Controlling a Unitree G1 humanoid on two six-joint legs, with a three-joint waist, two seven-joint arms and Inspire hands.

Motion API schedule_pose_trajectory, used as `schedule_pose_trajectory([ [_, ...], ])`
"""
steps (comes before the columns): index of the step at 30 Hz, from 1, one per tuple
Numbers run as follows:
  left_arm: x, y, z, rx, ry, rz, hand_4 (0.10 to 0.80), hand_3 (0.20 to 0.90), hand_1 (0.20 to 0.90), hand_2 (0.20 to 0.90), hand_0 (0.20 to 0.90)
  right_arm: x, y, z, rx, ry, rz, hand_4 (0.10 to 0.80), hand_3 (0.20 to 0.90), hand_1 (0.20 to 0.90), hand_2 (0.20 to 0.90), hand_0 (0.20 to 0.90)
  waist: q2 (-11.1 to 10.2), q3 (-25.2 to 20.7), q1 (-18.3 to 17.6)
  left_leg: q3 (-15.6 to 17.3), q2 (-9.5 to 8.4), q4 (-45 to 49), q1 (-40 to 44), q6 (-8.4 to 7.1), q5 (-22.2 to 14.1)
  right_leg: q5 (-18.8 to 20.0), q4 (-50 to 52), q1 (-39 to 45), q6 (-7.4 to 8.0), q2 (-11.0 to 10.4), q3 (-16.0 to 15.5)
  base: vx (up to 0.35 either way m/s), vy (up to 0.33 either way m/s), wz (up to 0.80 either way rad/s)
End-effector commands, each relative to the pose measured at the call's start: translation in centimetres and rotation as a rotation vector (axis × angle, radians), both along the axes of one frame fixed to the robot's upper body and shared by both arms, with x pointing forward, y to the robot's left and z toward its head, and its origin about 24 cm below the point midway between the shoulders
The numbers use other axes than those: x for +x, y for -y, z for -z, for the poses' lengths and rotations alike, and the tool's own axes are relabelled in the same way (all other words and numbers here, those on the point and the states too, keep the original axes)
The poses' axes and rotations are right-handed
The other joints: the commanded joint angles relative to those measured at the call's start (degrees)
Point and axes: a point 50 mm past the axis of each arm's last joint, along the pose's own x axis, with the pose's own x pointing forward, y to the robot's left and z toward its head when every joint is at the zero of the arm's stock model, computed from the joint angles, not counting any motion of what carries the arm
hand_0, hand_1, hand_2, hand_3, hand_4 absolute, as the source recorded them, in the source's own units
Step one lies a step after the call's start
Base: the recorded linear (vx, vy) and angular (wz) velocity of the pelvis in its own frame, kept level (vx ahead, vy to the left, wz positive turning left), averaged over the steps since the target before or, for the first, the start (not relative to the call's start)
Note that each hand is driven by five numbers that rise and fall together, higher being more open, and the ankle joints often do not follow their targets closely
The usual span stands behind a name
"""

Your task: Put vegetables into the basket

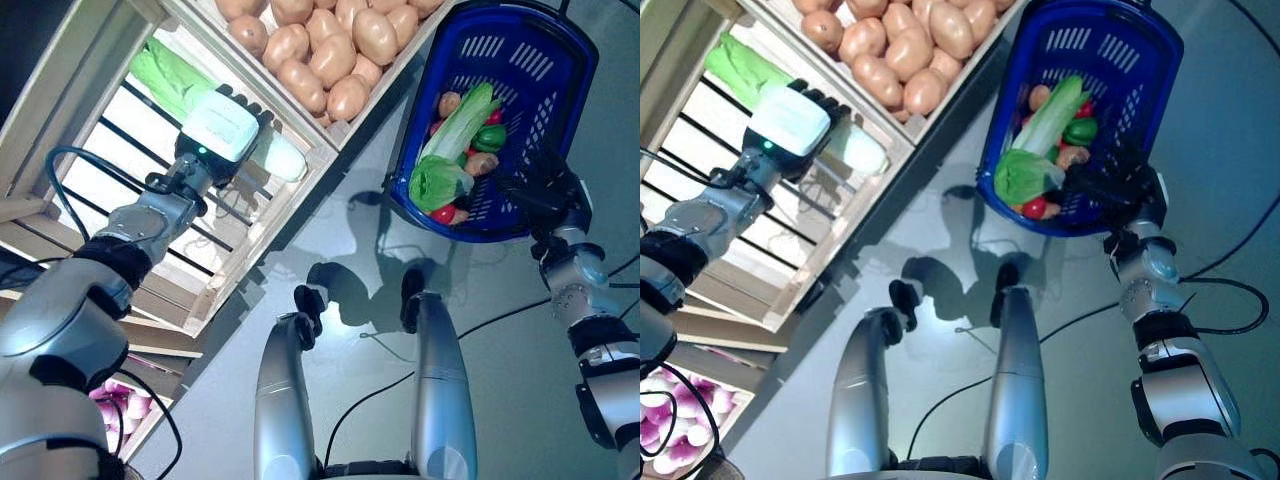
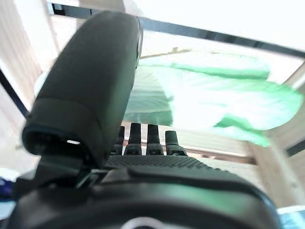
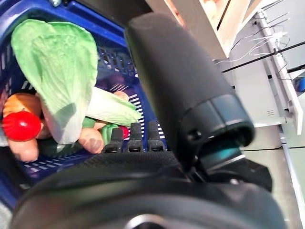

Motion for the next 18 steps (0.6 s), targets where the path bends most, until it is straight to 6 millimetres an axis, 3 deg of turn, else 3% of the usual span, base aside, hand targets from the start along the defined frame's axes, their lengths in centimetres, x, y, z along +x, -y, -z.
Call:
schedule_pose_trajectory([
  [1,0.1,-0.9,-5.9,0.102,0.161,-0.078,0.800,0.900,0.900,0.900,0.900,0.3,0.7,-5.6,0.000,0.250,-0.007,0.800,0.900,0.900,0.900,0.900,0.2,-0.2,-1.5,-0.8,0.98,3.1,-0.2,-2.91,-5.4,3.9,-4.2,3.6,2.57,-1.9,1.1,0.000,0.000,0.00],
  [2,0.1,-0.8,-6.1,0.110,0.158,-0.084,0.800,0.900,0.900,0.900,0.900,0.4,0.6,-5.9,-0.002,0.260,-0.008,0.800,0.900,0.900,0.900,0.900,0.2,-0.2,-1.6,-0.6,0.89,2.7,-1.4,-2.54,-3.7,5.5,-4.8,2.5,2.18,-2.0,1.0,0.061,-0.004,-0.04],
  [4,0.4,-0.6,-5.7,0.122,0.100,-0.114,0.800,0.900,0.900,0.900,0.900,0.6,0.4,-6.6,-0.007,0.269,-0.004,0.800,0.900,0.900,0.900,0.900,0.1,-0.2,-1.5,-1.0,1.04,4.2,-1.8,-2.77,-5.6,3.8,-3.1,2.2,2.60,-2.0,1.1,-0.021,-0.011,-0.09],
  [5,0.5,-0.6,-6.0,0.124,0.100,-0.121,0.800,0.900,0.900,0.900,0.900,0.7,0.3,-6.9,-0.002,0.277,-0.001,0.800,0.900,0.900,0.900,0.900,0.1,-0.2,-1.5,-0.8,1.00,3.8,-3.0,-2.33,-4.0,5.3,-3.6,1.0,2.21,-2.0,1.1,-0.020,-0.012,-0.10],
  [6,0.5,-0.6,-5.9,0.126,0.096,-0.126,0.800,0.900,0.900,0.900,0.900,0.8,0.2,-6.9,0.012,0.273,0.002,0.800,0.900,0.900,0.900,0.900,0.0,-0.2,-1.4,-1.1,1.16,5.0,-2.8,-2.69,-5.8,3.7,-2.3,1.3,2.61,-2.0,1.2,-0.024,-0.013,-0.05],
  [18,1.0,-0.2,-6.3,0.239,0.025,-0.218,0.800,0.900,0.900,0.900,0.900,1.4,-1.7,-8.5,0.038,0.318,-0.029,0.800,0.900,0.900,0.900,0.900,-0.4,-0.2,-1.0,-2.3,1.79,11.4,-10.5,-1.71,-7.5,2.6,3.5,-5.8,2.20,-2.9,1.0,-0.007,-0.002,-0.02],
])
